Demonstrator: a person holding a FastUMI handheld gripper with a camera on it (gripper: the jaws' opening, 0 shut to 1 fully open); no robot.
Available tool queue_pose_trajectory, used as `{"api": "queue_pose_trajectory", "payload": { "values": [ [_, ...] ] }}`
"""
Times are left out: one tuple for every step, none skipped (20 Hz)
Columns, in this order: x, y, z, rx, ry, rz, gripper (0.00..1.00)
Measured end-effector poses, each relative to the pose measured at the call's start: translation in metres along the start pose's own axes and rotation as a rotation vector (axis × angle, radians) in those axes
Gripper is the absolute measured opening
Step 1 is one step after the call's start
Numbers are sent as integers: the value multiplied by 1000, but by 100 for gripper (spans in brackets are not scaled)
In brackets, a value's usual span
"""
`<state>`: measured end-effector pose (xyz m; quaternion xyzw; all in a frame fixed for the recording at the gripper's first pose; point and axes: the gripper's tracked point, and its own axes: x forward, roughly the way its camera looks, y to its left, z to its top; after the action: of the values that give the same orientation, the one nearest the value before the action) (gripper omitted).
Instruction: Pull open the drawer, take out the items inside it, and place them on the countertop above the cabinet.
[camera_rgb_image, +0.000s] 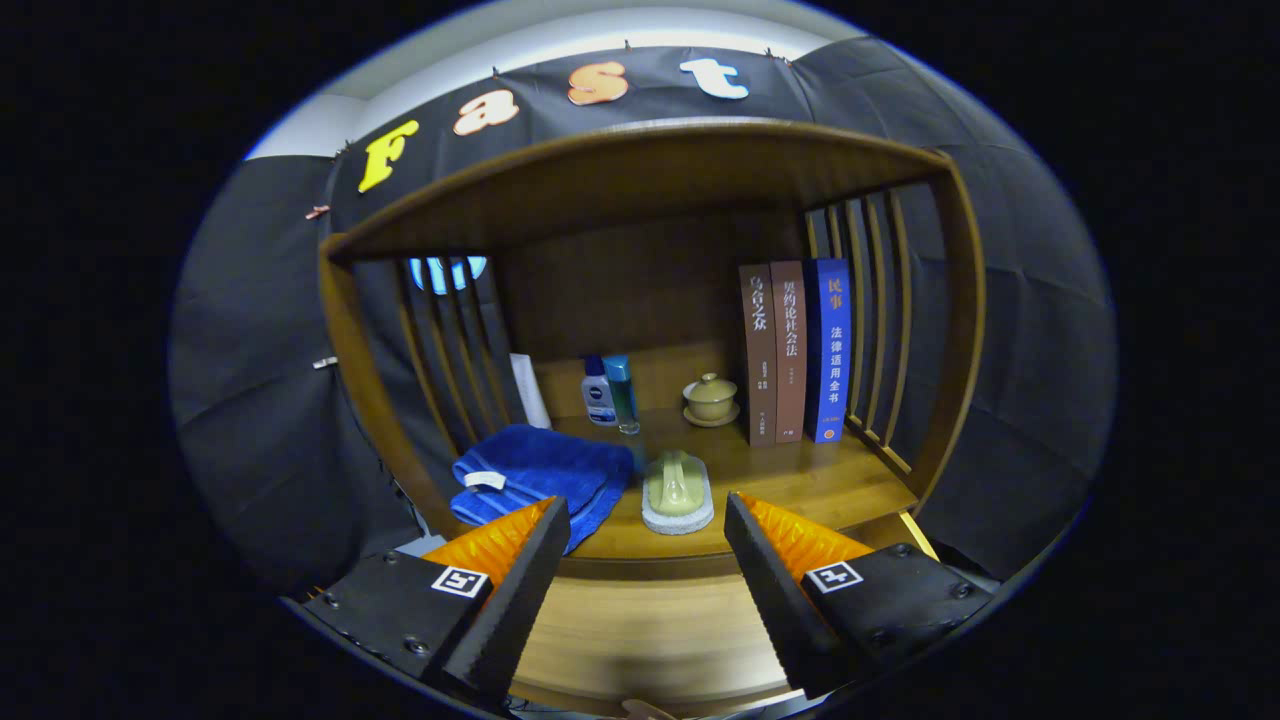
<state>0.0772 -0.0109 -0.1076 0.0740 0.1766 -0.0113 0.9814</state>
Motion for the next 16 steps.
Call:
{"api": "queue_pose_trajectory", "payload": {
  "values": [
    [-14, 0, -7, 0, -22, 3, 100],
    [-27, 1, -14, 0, -41, 9, 99],
    [-39, 1, -21, 0, -64, 13, 99],
    [-50, 1, -29, 1, -84, 22, 99],
    [-61, 2, -39, 2, -97, 29, 99],
    [-71, 2, -52, 6, -105, 38, 99],
    [-80, 0, -64, 9, -110, 41, 99],
    [-88, -3, -76, 11, -111, 37, 99],
    [-94, -7, -88, 10, -115, 31, 99],
    [-99, -10, -99, 6, -113, 21, 99],
    [-104, -14, -114, 0, -107, 14, 99],
    [-107, -16, -127, -5, -97, 10, 99],
    [-109, -19, -140, -6, -86, 4, 99],
    [-111, -23, -152, -3, -75, -2, 99],
    [-112, -26, -163, 2, -64, -8, 99],
    [-112, -28, -173, 11, -55, -13, 99]
  ]
}}
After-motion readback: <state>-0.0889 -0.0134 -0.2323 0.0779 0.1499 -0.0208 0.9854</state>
